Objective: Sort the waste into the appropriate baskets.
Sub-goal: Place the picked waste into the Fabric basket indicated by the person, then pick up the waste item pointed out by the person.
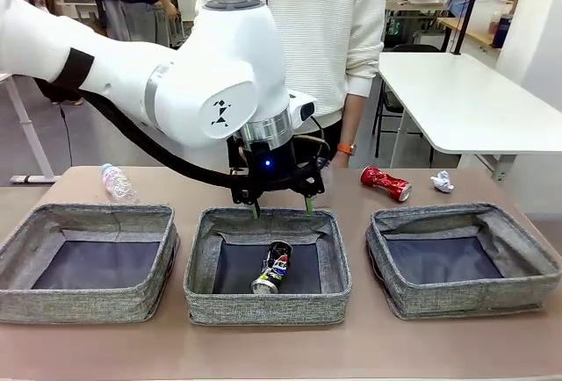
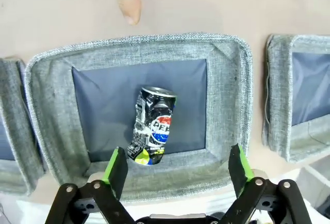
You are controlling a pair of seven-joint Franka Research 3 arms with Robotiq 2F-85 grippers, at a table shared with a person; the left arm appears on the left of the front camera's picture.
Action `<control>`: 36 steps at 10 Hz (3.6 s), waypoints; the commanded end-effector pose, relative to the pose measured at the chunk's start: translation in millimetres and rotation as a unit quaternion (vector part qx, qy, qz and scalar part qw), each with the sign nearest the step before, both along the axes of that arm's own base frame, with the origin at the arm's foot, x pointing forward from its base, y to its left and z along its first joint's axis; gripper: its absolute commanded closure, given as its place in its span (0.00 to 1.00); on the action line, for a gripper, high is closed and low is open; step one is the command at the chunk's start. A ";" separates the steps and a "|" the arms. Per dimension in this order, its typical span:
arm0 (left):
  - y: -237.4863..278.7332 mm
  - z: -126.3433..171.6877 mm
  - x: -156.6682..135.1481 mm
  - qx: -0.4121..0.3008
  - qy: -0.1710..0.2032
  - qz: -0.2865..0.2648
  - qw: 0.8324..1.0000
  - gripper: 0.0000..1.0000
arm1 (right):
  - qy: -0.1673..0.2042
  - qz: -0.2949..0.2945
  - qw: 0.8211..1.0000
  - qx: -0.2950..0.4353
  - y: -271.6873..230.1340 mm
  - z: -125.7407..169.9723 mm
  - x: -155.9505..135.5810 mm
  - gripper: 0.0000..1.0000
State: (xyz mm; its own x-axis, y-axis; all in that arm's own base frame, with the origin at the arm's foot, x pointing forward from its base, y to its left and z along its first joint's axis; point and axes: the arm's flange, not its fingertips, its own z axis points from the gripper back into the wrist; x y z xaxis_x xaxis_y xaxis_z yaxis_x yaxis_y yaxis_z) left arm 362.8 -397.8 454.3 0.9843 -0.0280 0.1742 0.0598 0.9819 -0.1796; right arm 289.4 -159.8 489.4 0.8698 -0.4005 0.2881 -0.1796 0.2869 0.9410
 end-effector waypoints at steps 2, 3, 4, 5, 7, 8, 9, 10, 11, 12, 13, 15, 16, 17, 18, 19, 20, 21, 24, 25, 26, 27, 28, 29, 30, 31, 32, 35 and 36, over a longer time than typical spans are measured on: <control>69.7 64.7 3.8 -0.079 -0.020 -0.083 0.993 0.00 | -0.017 -0.002 1.000 0.005 1.1 1.9 3.0 0.00; 122.8 102.1 3.3 -0.139 -0.022 -0.120 0.983 0.00 | -0.017 -0.002 1.000 0.005 1.1 1.9 3.0 0.00; 193.6 130.7 3.3 -0.123 -0.022 -0.187 0.974 0.00 | -0.017 -0.002 1.000 0.005 1.1 1.9 3.0 0.00; 261.2 149.9 2.4 -0.176 0.015 -0.220 0.959 0.00 | -0.017 -0.002 1.000 0.005 1.1 1.9 3.0 0.00; 369.3 146.5 -15.3 -0.285 0.012 -0.167 0.944 0.00 | -0.017 -0.002 1.000 0.005 1.1 1.9 3.0 0.00; 407.2 133.1 -38.8 -0.346 -0.038 -0.161 0.924 0.00 | -0.017 -0.002 1.000 0.005 1.1 1.9 3.0 0.00; 440.5 110.7 -64.1 -0.396 -0.063 -0.133 0.906 0.00 | -0.017 -0.002 1.000 0.005 1.1 1.9 3.0 0.00; 479.9 74.9 -87.8 -0.480 -0.089 -0.037 0.872 0.00 | -0.017 -0.002 1.000 0.005 1.1 1.9 3.0 0.00; 429.5 138.5 -57.3 -0.352 -0.042 -0.165 0.920 0.00 | -0.017 -0.002 1.000 0.005 1.1 1.9 3.0 0.00; 429.5 138.5 -57.3 -0.352 -0.042 -0.165 0.920 0.00 | -0.017 -0.002 1.000 0.005 1.1 1.9 3.0 0.00; 429.5 138.5 -57.3 -0.352 -0.042 -0.165 0.920 0.00 | -0.017 -0.002 1.000 0.005 1.1 1.9 3.0 0.00; 429.5 138.5 -57.3 -0.352 -0.042 -0.165 0.920 0.00 | -0.017 -0.002 1.000 0.005 1.1 1.9 3.0 0.00; 429.5 138.5 -57.3 -0.352 -0.042 -0.165 0.920 0.00 | -0.017 -0.002 1.000 0.005 1.1 1.9 3.0 0.00; 429.5 138.5 -57.3 -0.352 -0.042 -0.165 0.920 0.00 | -0.017 -0.002 1.000 0.005 1.1 1.9 3.0 0.00; 429.5 138.5 -57.3 -0.352 -0.042 -0.165 0.920 0.00 | -0.017 -0.002 1.000 0.005 1.1 1.9 3.0 0.00; 429.5 138.5 -57.3 -0.352 -0.042 -0.165 0.920 0.00 | -0.017 -0.002 1.000 0.005 1.1 1.9 3.0 0.00; 429.5 138.5 -57.3 -0.352 -0.042 -0.165 0.920 0.00 | -0.017 -0.002 1.000 0.005 1.1 1.9 3.0 0.00; 429.5 138.5 -57.3 -0.352 -0.042 -0.165 0.920 0.00 | -0.017 -0.002 1.000 0.005 1.1 1.9 3.0 0.00; 429.5 138.5 -57.3 -0.352 -0.042 -0.165 0.920 0.00 | -0.017 -0.002 1.000 0.005 1.1 1.9 3.0 0.00; 429.5 138.5 -57.3 -0.352 -0.042 -0.165 0.920 0.00 | -0.017 -0.002 1.000 0.005 1.1 1.9 3.0 0.00; 429.5 138.5 -57.3 -0.352 -0.042 -0.165 0.920 0.00 | -0.017 -0.002 1.000 0.005 1.1 1.9 3.0 0.00; 429.5 138.5 -57.3 -0.352 -0.042 -0.165 0.920 0.00 | -0.017 -0.002 1.000 0.005 1.1 1.9 3.0 0.00; 429.5 138.5 -57.3 -0.352 -0.042 -0.165 0.920 0.00 | -0.017 -0.002 1.000 0.005 1.1 1.9 3.0 0.00; 429.5 138.5 -57.3 -0.352 -0.042 -0.165 0.920 0.00 | -0.017 -0.002 1.000 0.005 1.1 1.9 3.0 0.00; 429.5 138.5 -57.3 -0.352 -0.042 -0.165 0.920 0.00 | -0.017 -0.002 1.000 0.005 1.1 1.9 3.0 0.00; 429.5 138.5 -57.3 -0.352 -0.042 -0.165 0.920 0.00 | -0.017 -0.002 1.000 0.005 1.1 1.9 3.0 0.00; 429.5 138.5 -57.3 -0.352 -0.042 -0.165 0.920 0.00 | -0.017 -0.002 1.000 0.005 1.1 1.9 3.0 0.00; 429.5 138.5 -57.3 -0.352 -0.042 -0.165 0.920 0.00 | -0.017 -0.002 1.000 0.005 1.1 1.9 3.0 0.00; 429.5 138.5 -57.3 -0.352 -0.042 -0.165 0.920 0.00 | -0.017 -0.002 1.000 0.005 1.1 1.9 3.0 0.00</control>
